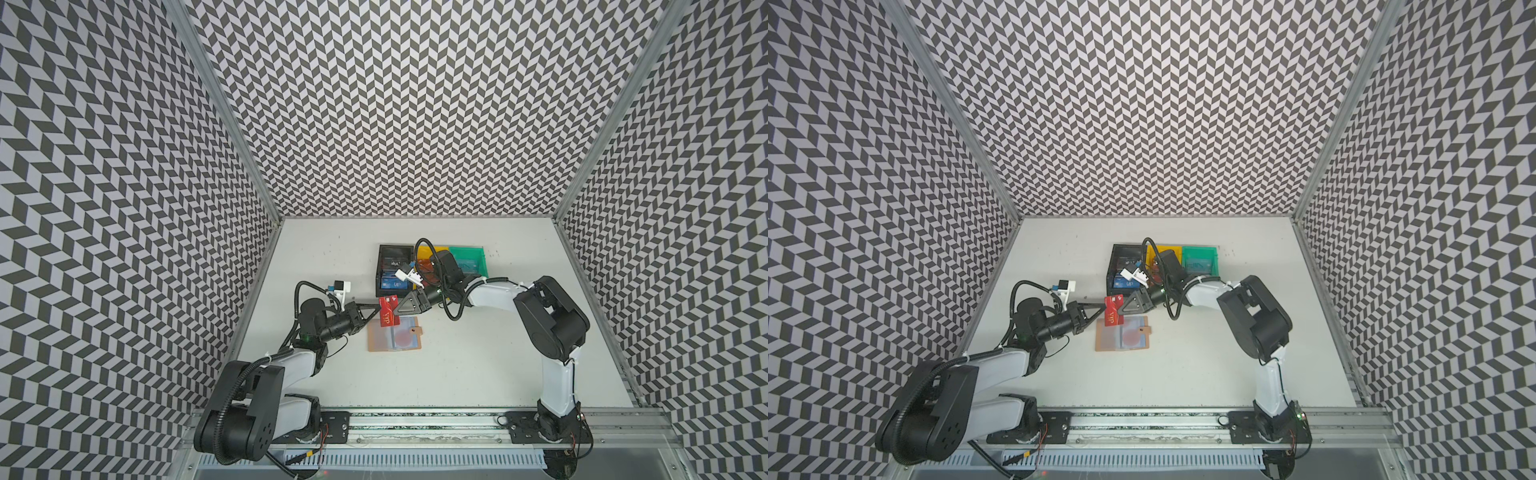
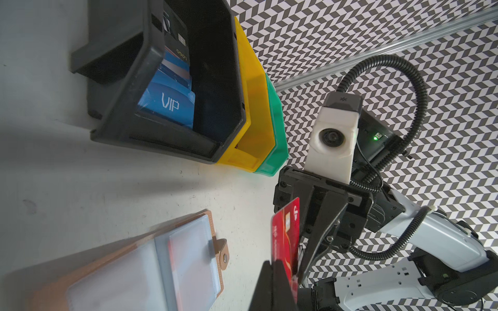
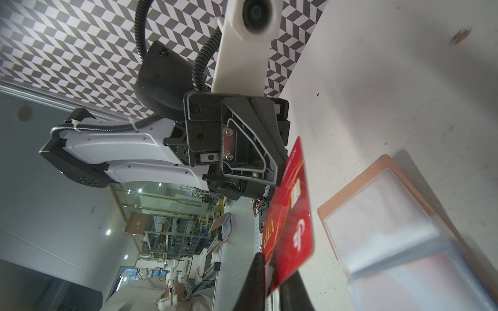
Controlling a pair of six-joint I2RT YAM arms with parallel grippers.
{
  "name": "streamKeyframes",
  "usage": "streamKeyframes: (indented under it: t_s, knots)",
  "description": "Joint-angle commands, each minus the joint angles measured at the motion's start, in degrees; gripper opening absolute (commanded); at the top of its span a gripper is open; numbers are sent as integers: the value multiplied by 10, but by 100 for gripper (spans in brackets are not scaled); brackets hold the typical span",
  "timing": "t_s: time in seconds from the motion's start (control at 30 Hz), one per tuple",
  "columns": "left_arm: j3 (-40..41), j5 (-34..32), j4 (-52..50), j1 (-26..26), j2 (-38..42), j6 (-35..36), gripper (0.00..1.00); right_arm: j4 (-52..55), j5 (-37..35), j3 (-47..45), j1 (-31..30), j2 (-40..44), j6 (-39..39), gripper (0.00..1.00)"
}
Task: Take the credit cards out of the card holder
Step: Place the credit card in the storage box.
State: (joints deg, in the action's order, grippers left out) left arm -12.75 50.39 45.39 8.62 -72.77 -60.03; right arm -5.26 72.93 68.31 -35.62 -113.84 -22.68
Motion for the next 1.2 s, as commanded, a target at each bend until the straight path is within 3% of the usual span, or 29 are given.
streamKeyframes:
  t_s: [0.0, 0.2, 0.47, 0.63, 0.93, 1.07, 1.17]
  knots:
    - [4, 0, 11, 4, -3, 0, 0, -38, 17, 1, -4, -8, -9, 7]
    - [2, 3, -21, 4, 4, 19, 0, 15, 26, 16, -2, -13, 25, 0]
    - [-5, -9, -86, 3, 21, 50, 29, 274, -20, 100, 7, -29, 211, 0]
    - [-8, -9, -105, -2, 29, 60, 32, 350, -60, 128, 19, -24, 263, 0]
    - [-20, -11, -129, -2, 10, 83, 35, 585, -371, 306, 39, -24, 384, 0]
    - [-28, -6, -136, -3, -10, 90, 35, 704, -481, 452, 39, -54, 456, 0]
    - [-34, -2, -137, -3, -22, 95, 35, 720, -566, 499, 38, -54, 495, 0]
